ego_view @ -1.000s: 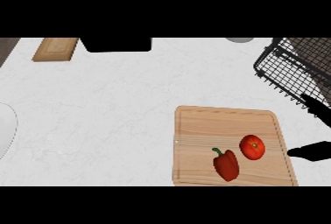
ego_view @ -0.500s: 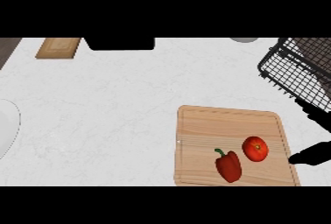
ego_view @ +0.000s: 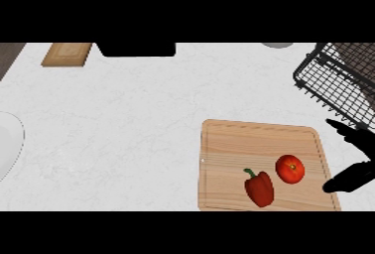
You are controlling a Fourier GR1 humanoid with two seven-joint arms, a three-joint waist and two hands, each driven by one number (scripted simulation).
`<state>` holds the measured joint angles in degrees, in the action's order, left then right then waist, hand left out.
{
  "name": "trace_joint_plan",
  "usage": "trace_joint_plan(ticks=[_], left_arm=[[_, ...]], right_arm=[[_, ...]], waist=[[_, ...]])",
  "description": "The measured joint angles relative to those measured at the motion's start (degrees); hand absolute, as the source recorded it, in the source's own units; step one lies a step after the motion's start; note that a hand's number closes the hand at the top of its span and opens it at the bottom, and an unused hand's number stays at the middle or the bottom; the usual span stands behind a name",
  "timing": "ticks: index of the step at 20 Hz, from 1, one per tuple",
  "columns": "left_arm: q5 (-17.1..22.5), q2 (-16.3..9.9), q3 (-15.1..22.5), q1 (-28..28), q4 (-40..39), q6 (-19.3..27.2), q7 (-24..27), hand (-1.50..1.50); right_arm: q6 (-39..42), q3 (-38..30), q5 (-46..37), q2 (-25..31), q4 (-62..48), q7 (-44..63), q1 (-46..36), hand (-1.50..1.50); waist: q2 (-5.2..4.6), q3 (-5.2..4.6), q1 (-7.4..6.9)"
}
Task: Pick the tomato from the cutting board and place it in the tiered basket
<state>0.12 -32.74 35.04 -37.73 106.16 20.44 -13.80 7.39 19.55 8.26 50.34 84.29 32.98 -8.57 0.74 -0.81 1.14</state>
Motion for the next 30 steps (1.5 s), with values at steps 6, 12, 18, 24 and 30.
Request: trace_joint_plan(ticks=[6,12,18,24,30], left_arm=[[0.4,-0.3,0.2,0.3,-0.2,0.8,0.0,0.00],[1.5,-0.4,0.3,0.3,-0.1,1.8,-0.1,0.00],[2.5,-0.7,0.4,0.4,-0.3,2.7,0.3,0.00],[3.3,-1.0,0.7,0.4,-0.3,3.4,0.7,0.00],[4.2,-1.5,1.0,0.6,-0.4,4.1,1.0,0.00]], right_arm=[[0.5,1.5,-1.1,0.3,2.2,3.8,-1.5,-1.50],[0.5,3.4,-3.5,0.9,4.8,7.4,-2.8,-1.50],[-0.1,5.2,-5.5,0.1,6.9,10.5,-3.8,-1.50],[-0.8,6.5,-6.2,-1.2,8.0,13.7,-4.0,-1.50],[-1.5,7.7,-7.0,-2.5,8.1,15.9,-3.7,-1.50]], waist=[[0.14,0.08,0.36],[0.27,0.09,0.73],[0.24,0.15,1.00],[0.12,0.19,1.14],[-0.08,0.27,1.33]])
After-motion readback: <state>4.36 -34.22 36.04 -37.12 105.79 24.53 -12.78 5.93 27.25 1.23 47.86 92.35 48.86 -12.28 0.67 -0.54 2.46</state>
